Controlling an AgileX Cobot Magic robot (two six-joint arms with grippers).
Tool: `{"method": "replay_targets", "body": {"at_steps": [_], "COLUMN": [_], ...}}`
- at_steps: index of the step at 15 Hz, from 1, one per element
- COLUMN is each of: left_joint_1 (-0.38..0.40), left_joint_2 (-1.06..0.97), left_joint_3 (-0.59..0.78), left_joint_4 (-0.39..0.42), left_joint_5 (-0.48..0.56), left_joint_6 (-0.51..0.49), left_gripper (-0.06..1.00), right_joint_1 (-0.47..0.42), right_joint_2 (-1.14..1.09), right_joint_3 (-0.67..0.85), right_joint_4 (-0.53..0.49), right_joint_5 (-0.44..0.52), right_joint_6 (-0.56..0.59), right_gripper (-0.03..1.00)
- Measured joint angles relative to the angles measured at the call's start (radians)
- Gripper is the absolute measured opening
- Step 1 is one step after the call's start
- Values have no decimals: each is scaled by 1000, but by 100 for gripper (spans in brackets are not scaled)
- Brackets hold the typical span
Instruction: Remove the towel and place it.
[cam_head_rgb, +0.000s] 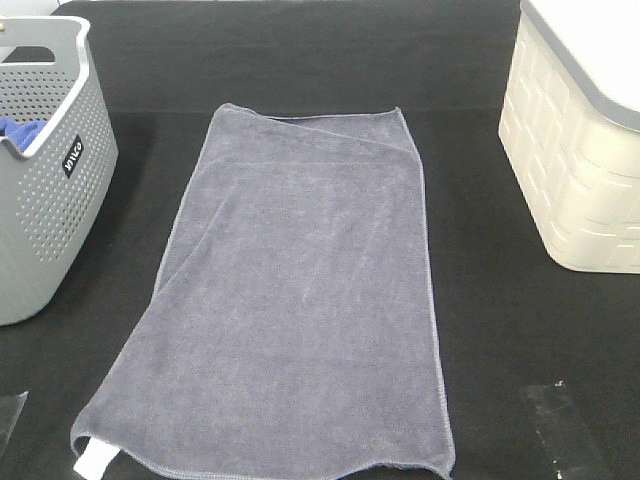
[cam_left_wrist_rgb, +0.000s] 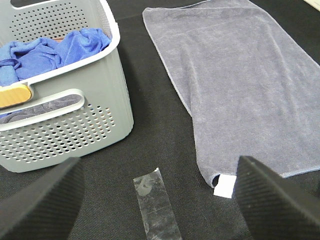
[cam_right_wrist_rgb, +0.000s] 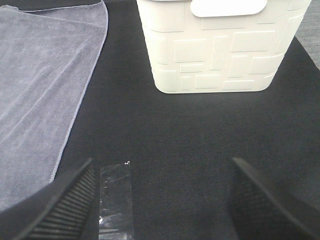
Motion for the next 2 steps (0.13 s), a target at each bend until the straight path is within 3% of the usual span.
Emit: {"method": "replay_targets", "body": {"at_steps": [2], "left_joint_1": [0], "left_joint_2": [0], "left_joint_3": [0], "left_joint_4": [0], "left_joint_5": [0], "left_joint_6": [0], "left_gripper": [78], "right_joint_1": [0], "right_joint_2": [0], "right_joint_3": [0], "right_joint_4": [0], "right_joint_5": [0], "right_joint_6": [0], "right_gripper": [69]}}
